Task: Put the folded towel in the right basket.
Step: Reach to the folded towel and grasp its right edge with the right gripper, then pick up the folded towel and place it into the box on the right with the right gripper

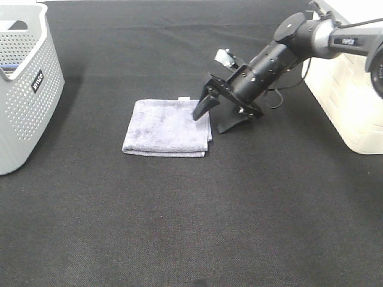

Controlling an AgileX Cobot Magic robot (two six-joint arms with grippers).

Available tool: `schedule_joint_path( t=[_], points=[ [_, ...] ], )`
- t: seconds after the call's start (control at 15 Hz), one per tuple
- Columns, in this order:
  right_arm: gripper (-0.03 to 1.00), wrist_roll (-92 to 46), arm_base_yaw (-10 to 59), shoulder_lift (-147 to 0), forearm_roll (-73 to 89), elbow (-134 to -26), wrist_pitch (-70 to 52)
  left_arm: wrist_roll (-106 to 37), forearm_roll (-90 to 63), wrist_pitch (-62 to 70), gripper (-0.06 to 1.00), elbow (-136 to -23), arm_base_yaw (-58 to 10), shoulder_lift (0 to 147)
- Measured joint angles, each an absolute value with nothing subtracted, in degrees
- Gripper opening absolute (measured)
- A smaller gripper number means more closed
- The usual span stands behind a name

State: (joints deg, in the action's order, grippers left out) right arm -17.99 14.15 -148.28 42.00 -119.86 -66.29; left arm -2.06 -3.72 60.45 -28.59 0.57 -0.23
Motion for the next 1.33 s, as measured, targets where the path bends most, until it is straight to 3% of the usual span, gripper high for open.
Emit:
schedule_joint_path(
  t=[0.13,0.2,0.27,0.4,0.73,1.33],
  points=[
    [0.71,-18.45,16.04,-148.8,43.09,-120.09,-64.74,-2.06,-3.72,60.45,0.97,-28.59,0.57,-0.23],
    [0.64,-18.51,17.07,-148.97,42.91,-120.09,-63.6,-2.06,-3.72,60.45,0.97,-28.59,0.57,-0.23],
    [0.42,-18.28,17.99,-149.48,42.57,-120.09,-62.11,-2.06,-3.72,60.45,0.97,-28.59,0.57,-0.23],
    [0.09,-17.93,18.22,-149.83,41.48,-120.09,-61.65,-2.06,-3.72,60.45,0.97,-28.59,0.57,-0.23],
    [0.07,-18.39,18.33,-145.24,38.5,-119.92,-61.82,-2.06,-3.72,60.45,0.97,-28.59,0.57,-0.23],
    [0.07,-13.64,17.76,-115.91,11.4,-119.92,-62.28,-2.06,-3.72,60.45,0.97,-28.59,0.57,-0.23]
  ],
)
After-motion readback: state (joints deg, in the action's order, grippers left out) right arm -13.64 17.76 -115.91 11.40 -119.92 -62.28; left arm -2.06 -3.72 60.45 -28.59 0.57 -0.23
